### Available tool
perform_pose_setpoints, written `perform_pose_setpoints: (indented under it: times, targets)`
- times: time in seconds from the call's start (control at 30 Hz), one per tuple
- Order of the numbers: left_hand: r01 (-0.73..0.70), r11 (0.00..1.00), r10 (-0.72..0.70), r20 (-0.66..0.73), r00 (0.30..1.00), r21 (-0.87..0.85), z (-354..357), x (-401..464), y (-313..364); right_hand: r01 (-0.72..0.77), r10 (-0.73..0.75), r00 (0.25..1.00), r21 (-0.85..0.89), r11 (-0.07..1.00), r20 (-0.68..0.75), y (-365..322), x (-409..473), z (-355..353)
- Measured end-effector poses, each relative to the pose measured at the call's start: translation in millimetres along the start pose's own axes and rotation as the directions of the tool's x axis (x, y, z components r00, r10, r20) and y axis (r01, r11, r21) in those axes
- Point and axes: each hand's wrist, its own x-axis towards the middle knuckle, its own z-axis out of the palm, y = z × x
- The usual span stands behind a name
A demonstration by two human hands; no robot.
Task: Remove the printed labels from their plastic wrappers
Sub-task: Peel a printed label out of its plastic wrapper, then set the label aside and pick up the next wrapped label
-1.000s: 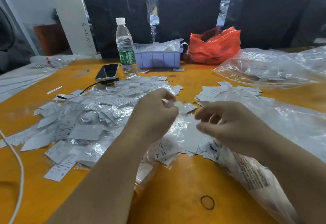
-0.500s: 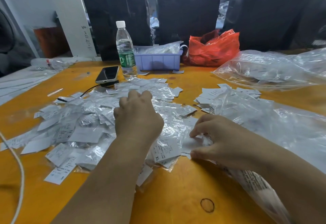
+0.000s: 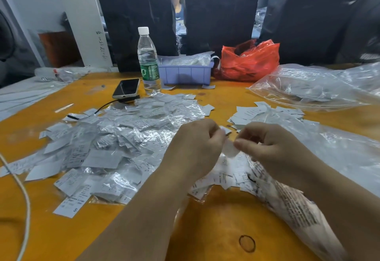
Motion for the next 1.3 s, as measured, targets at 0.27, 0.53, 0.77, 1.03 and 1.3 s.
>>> perform_pose_setpoints:
  times: [0.27,0.53,0.77,1.03,1.3]
  targets:
    - [0.089,0.951,-0.038,0.173,0.984,-0.295,-2,-1,6,0.062,-0.029,0.992,0.280,0.958,-0.119,1,3,-4]
    - [0.080,0.967,-0.052,0.121,0.991,-0.241,2,-1,3,0.073,-0.074,0.994,-0.016,0.997,-0.085,-1,-2,-9]
    - [0.047,0.977,-0.027,0.094,0.995,-0.208,12,-2,4,0.104,-0.118,0.993,-0.544,0.833,0.010,-29,-18,-34]
    - [0.021,0.980,0.001,0.112,0.994,-0.197,18,-4,2,-0.055,0.378,0.906,-0.834,0.548,0.189,-38,-52,-58]
    - [0.008,0.982,0.014,0.118,0.993,-0.187,20,-5,3,-0.103,0.436,0.887,-0.854,0.510,0.154,-16,-45,-38]
